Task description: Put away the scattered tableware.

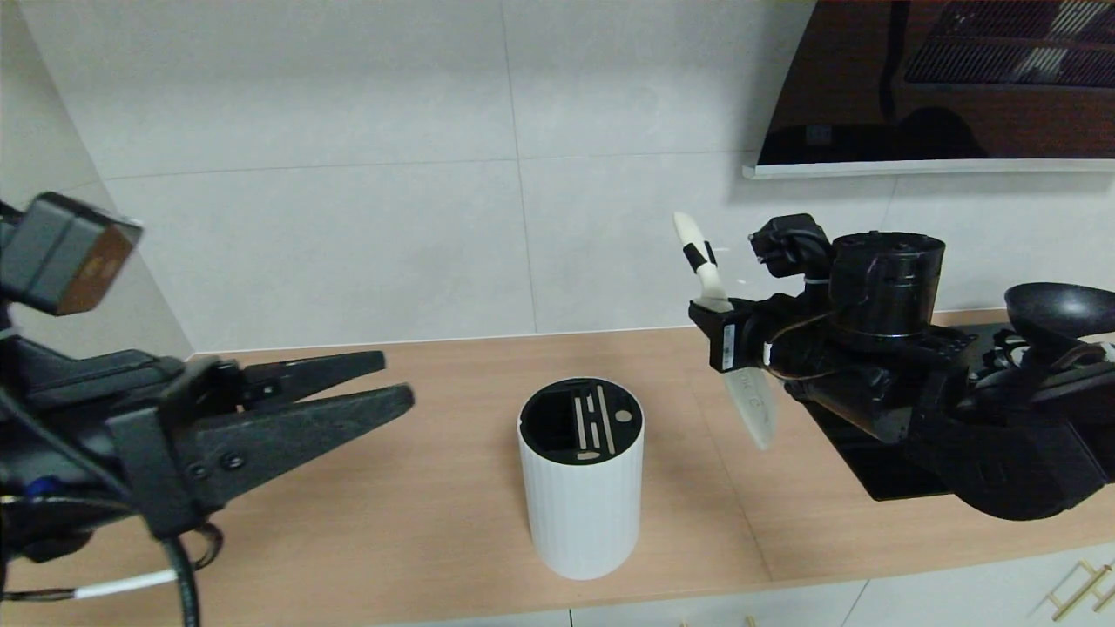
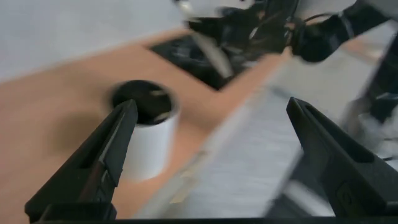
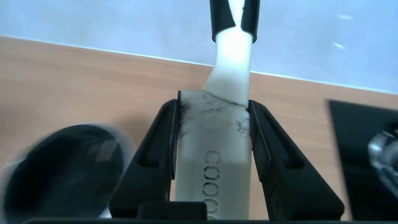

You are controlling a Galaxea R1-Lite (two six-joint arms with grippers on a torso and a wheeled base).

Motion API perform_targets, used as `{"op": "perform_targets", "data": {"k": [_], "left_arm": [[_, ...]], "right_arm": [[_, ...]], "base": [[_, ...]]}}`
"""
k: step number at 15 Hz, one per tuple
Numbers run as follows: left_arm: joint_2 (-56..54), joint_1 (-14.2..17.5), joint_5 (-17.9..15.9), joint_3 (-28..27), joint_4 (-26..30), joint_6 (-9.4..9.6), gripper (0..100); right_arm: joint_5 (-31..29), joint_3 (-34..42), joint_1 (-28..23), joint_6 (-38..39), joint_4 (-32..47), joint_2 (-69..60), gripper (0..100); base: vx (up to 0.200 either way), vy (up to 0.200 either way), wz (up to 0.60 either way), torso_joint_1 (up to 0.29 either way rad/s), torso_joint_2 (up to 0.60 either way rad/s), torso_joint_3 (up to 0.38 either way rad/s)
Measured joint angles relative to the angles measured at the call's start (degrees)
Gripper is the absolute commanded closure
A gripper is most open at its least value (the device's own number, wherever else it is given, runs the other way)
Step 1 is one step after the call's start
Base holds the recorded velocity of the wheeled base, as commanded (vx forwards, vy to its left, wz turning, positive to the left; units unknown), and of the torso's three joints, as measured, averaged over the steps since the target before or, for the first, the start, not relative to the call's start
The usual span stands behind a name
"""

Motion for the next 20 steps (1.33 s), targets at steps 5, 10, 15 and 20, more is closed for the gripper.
{"op": "perform_targets", "data": {"k": [5, 10, 15, 20], "left_arm": [[11.7, -7.8, 5.7, 1.9, -16.4, -15.02, 0], [19.2, -10.9, 12.8, 2.2, -26.0, -16.31, 0], [27.8, -16.0, 21.2, 3.0, -38.9, -16.45, 0], [29.8, -16.6, 21.2, 3.0, -39.2, -16.47, 0]], "right_arm": [[-3.5, 2.0, 7.8, 0.0, 0.0, -1.4, 100], [-4.5, 2.6, 12.7, 0.3, 0.0, -1.4, 100], [-4.5, 3.2, 18.6, 3.3, -0.4, -1.7, 100], [-4.5, 3.6, 20.6, 5.1, -0.4, -1.5, 100]], "base": [[0.0, 0.0, 0.0, 0.0, 0.0, 0.0], [0.0, 0.0, 0.0, 0.0, 0.0, 0.0], [0.0, 0.0, 0.0, 0.0, 0.0, 0.0], [0.0, 0.0, 0.0, 0.0, 0.0, 0.0]]}}
